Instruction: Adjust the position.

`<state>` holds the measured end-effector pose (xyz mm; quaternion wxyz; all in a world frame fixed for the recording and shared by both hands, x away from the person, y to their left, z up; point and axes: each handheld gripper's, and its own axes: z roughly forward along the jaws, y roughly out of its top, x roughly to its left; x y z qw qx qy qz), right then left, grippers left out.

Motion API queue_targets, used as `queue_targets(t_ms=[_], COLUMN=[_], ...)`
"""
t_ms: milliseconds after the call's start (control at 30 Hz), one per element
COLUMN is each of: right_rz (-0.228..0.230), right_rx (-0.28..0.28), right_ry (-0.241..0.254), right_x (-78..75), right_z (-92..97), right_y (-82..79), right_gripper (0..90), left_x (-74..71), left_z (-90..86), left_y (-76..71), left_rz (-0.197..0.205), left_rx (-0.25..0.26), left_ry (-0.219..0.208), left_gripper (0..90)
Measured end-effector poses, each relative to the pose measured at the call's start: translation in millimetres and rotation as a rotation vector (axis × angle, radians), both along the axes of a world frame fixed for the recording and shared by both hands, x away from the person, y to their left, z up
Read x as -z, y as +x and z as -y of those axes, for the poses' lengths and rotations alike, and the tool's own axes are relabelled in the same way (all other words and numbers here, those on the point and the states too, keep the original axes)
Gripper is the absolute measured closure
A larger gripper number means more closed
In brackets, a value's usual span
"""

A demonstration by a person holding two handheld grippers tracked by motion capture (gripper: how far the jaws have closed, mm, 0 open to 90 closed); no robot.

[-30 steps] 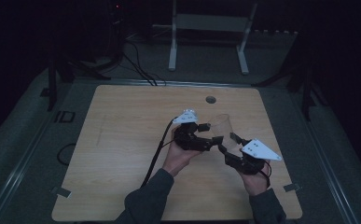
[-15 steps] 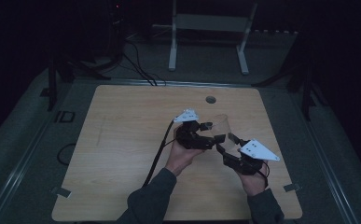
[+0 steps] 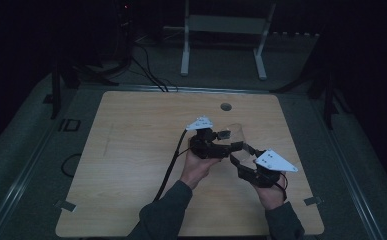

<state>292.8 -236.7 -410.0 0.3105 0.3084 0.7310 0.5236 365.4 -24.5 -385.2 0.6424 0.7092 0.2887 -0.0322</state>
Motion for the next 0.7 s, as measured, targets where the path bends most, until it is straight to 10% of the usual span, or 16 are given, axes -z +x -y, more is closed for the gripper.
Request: queue_targets(t_ms=[700], right_rz=[-0.075], right_rx=[-0.045], right_ry=[-0.021], right_x=[-5.7], right_z=[2.6], right_y=[5.1], right_gripper=[28.8], left_x=[0.4], left_z=[1.0], left_y=[-4.3], left_rz=[0.044], left_rx=[-0.004], left_ry=[0.063], left_gripper=[29.9])
